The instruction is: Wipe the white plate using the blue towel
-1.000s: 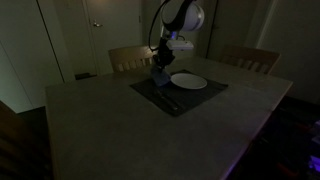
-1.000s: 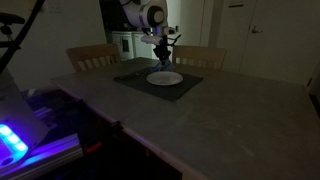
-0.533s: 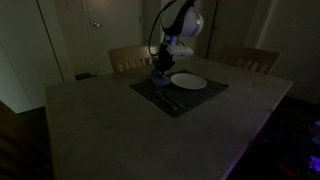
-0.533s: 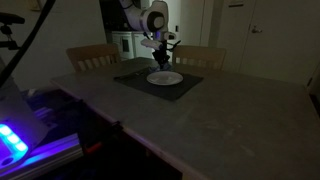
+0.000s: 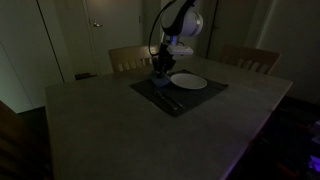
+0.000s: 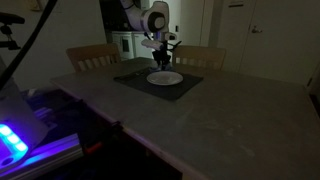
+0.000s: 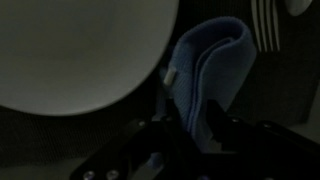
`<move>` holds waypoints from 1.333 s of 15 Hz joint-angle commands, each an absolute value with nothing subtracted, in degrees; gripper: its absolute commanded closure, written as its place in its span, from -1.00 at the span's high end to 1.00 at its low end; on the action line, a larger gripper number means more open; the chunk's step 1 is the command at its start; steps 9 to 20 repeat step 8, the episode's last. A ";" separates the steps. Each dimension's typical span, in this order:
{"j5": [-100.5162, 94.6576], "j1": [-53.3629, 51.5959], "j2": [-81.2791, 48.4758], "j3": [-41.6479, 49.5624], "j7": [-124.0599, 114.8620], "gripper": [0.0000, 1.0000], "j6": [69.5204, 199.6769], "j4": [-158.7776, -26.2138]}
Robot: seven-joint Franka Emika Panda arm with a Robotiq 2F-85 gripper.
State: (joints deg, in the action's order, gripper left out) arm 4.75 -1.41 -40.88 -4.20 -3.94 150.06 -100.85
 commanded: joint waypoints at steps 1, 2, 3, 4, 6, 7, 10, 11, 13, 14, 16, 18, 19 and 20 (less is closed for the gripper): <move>4.80 -1.55 -38.83 -4.48 -2.39 0.39 146.76 -100.64; 4.83 -1.71 -38.05 -4.43 -2.56 0.51 146.38 -100.95; 4.84 -1.72 -37.38 -4.51 -2.42 0.66 145.55 -100.98; 4.90 -1.81 -36.75 -4.55 -2.41 0.81 144.66 -101.03; 5.21 -1.90 -35.98 -4.61 -2.69 1.00 142.39 -100.51; 5.34 -1.86 -35.85 -4.73 -2.51 1.00 141.03 -100.16; 5.63 -1.72 -35.50 -5.01 -2.12 1.00 141.24 -100.37; 5.63 -1.72 -35.50 -5.01 -2.12 1.00 141.24 -100.37; 5.63 -1.72 -35.50 -5.01 -2.12 1.00 141.24 -100.37; 5.63 -1.72 -35.50 -5.01 -2.12 1.00 141.24 -100.37; 5.63 -1.72 -35.50 -5.01 -2.12 1.00 141.24 -100.37; 5.63 -1.72 -35.50 -5.01 -2.12 1.00 141.24 -100.37; 5.63 -1.72 -35.50 -5.01 -2.12 1.00 141.24 -100.37; 5.63 -1.72 -35.50 -5.01 -2.12 1.00 141.24 -100.37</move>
